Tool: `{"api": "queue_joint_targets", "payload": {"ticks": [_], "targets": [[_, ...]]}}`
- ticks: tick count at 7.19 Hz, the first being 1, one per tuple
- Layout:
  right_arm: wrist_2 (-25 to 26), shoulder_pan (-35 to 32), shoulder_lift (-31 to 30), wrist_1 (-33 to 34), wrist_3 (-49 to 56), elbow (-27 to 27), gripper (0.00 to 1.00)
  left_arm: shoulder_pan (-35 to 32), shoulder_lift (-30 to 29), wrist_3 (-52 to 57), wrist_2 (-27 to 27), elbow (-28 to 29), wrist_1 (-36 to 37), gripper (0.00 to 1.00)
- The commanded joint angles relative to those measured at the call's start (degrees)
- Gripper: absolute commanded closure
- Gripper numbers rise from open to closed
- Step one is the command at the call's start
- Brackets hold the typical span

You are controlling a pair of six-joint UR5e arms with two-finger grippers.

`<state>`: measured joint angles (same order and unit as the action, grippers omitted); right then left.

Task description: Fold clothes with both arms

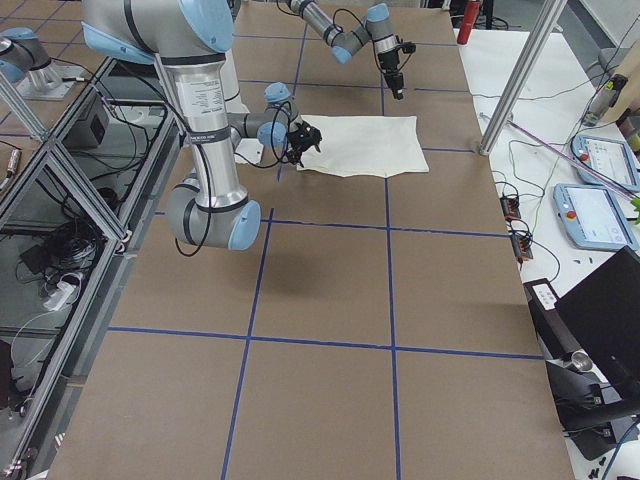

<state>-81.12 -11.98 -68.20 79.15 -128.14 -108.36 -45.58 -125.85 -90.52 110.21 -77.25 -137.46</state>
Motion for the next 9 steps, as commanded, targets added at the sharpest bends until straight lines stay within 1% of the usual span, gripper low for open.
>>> {"api": "queue_joint_targets", "payload": {"ticks": [1, 2, 4, 5, 6, 7, 9], "targets": [[-0.44, -0.41, 0.78, 0.04, 0.17, 0.69, 0.12, 0.05, 0.69, -0.01, 0.0, -0.35, -0.09, 0.54], [-0.44, -0.41, 0.87, 0.12, 0.35, 1.65, 0.12, 0.05, 0.6, -0.01, 0.0, -0.36, -0.09, 0.54], [-3.59, -0.59, 0.96, 0.65, 0.79, 2.19, 0.12, 0.05, 0.69, -0.01, 0.0, -0.36, -0.09, 0.53], [-3.61, -0.5, 1.14, 1.09, 0.79, 2.1, 0.24, 0.05, 0.6, -0.01, 0.0, -0.36, -0.09, 0.53], [-3.69, -0.59, 1.14, 1.27, 0.53, 1.92, 0.83, 0.05, 0.69, -0.01, 0.0, -0.36, -0.09, 0.53], [-4.22, -0.59, 1.05, 1.27, 0.78, 1.75, 1.0, 0.05, 0.6, -0.01, 0.0, -0.36, -0.09, 0.53], [-4.66, -0.5, 1.23, 1.09, 0.87, 2.01, 1.0, 0.05, 0.69, -0.01, 0.0, -0.71, -0.09, 0.53]]}}
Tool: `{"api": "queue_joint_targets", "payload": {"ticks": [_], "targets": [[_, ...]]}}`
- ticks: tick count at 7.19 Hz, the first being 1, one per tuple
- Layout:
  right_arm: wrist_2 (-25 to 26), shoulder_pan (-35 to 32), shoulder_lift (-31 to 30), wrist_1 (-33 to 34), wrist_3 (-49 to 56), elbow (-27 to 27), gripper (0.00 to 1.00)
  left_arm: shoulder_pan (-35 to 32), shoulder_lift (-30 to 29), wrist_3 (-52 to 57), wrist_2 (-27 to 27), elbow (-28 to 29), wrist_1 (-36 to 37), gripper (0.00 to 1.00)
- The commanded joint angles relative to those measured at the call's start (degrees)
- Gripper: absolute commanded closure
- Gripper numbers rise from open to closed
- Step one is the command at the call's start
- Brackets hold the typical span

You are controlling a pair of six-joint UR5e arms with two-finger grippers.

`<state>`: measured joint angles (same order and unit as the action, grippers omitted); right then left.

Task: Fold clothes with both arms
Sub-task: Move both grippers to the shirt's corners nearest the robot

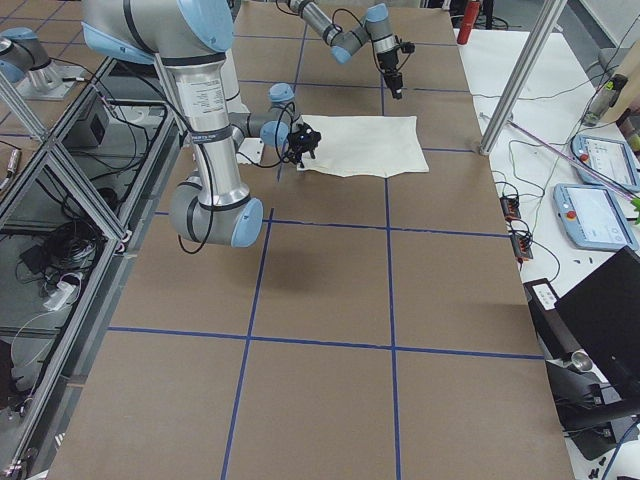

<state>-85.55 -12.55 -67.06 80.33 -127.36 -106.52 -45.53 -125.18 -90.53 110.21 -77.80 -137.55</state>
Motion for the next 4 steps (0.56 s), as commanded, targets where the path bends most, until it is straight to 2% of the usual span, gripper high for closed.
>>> {"api": "queue_joint_targets", "payload": {"ticks": [1, 4], "targets": [[-0.23, -0.36, 1.04, 0.09, 0.09, 0.25, 1.0, 0.09, 0.03, -0.09, -0.09, -0.16, 0.0, 0.53], [-0.32, -2.29, 3.41, 0.09, 0.0, 1.05, 1.0, 0.09, 0.9, -0.79, -0.18, -1.38, 0.0, 0.53]]}}
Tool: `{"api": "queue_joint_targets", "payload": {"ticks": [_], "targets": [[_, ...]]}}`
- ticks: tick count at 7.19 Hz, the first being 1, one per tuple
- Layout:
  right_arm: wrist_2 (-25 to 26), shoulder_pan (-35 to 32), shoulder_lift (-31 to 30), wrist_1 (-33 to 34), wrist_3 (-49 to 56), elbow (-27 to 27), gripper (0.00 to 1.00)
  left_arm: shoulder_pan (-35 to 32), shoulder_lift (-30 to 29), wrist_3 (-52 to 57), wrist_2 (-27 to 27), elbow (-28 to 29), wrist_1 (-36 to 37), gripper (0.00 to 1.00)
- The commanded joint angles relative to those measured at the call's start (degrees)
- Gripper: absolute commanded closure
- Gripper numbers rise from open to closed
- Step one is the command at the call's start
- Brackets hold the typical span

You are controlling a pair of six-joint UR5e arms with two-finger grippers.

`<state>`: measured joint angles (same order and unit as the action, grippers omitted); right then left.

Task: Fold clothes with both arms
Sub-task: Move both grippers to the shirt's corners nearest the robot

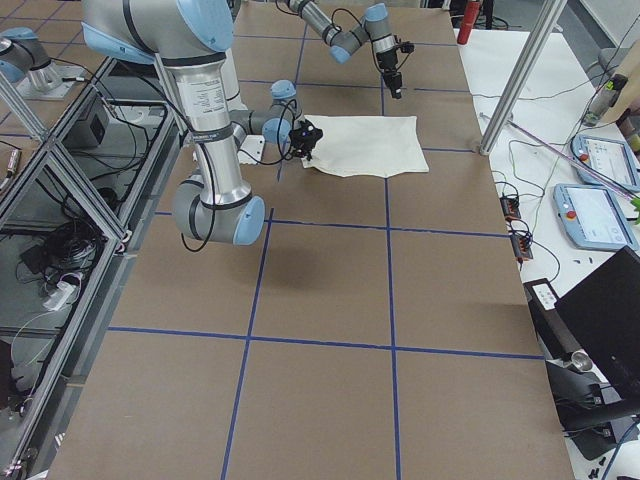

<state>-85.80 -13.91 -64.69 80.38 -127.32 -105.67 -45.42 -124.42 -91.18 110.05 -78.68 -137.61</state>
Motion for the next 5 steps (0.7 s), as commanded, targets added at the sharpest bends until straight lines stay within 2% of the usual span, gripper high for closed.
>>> {"api": "queue_joint_targets", "payload": {"ticks": [1, 3, 5], "targets": [[-1.2, -1.2, 1.15, 0.13, -0.03, -0.24, 1.0, 0.07, 0.31, -0.66, 0.07, -1.2, 0.06, 0.53], [-3.14, -1.38, 0.45, 4.4, -0.03, -4.52, 1.0, 0.51, 3.81, -2.68, 0.34, -6.81, 0.15, 0.53], [-3.23, -0.51, -0.95, 5.93, -0.03, -7.87, 1.0, 2.43, 4.35, -7.5, 0.17, -9.89, 0.15, 0.53]]}}
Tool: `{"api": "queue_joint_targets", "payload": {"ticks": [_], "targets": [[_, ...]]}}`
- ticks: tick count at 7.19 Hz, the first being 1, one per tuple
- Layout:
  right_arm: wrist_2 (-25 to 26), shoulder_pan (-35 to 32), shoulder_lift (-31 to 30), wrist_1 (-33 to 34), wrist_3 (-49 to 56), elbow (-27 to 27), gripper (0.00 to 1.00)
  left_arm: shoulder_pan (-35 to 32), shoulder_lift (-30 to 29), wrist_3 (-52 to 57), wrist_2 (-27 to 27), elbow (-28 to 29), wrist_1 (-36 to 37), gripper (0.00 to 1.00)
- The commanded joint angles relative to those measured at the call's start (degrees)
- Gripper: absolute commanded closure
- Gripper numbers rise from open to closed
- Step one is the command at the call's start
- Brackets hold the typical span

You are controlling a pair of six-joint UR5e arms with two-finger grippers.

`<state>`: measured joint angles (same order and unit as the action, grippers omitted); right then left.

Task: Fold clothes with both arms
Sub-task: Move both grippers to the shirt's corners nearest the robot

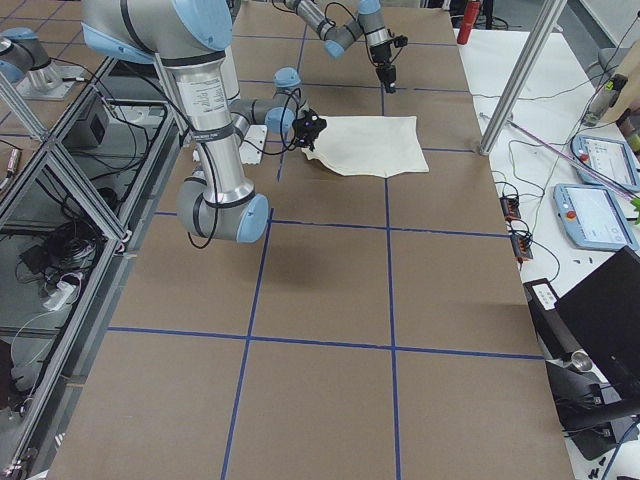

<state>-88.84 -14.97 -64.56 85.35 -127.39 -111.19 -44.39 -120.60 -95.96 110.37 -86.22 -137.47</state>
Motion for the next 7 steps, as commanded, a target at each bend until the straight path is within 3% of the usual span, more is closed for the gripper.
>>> {"api": "queue_joint_targets", "payload": {"ticks": [1, 3, 5, 7], "targets": [[-0.71, 1.34, -2.75, 0.95, 0.04, -4.54, 1.0, 3.32, 3.41, -6.75, -0.42, -6.38, -0.07, 0.53], [-1.95, 2.4, -3.81, 0.95, 0.04, -4.83, 1.0, 11.03, 9.92, -16.04, -4.6, -14.82, 0.01, 0.45], [-1.95, 2.67, -3.82, 0.87, 0.04, -4.83, 1.0, 23.41, 15.72, -20.05, -16.01, -18.18, 0.36, 0.4], [-1.95, 2.67, -3.82, 0.78, 0.13, -4.92, 1.0, 26.79, 16.89, -24.18, -16.15, -20.2, 3.41, 0.38]]}}
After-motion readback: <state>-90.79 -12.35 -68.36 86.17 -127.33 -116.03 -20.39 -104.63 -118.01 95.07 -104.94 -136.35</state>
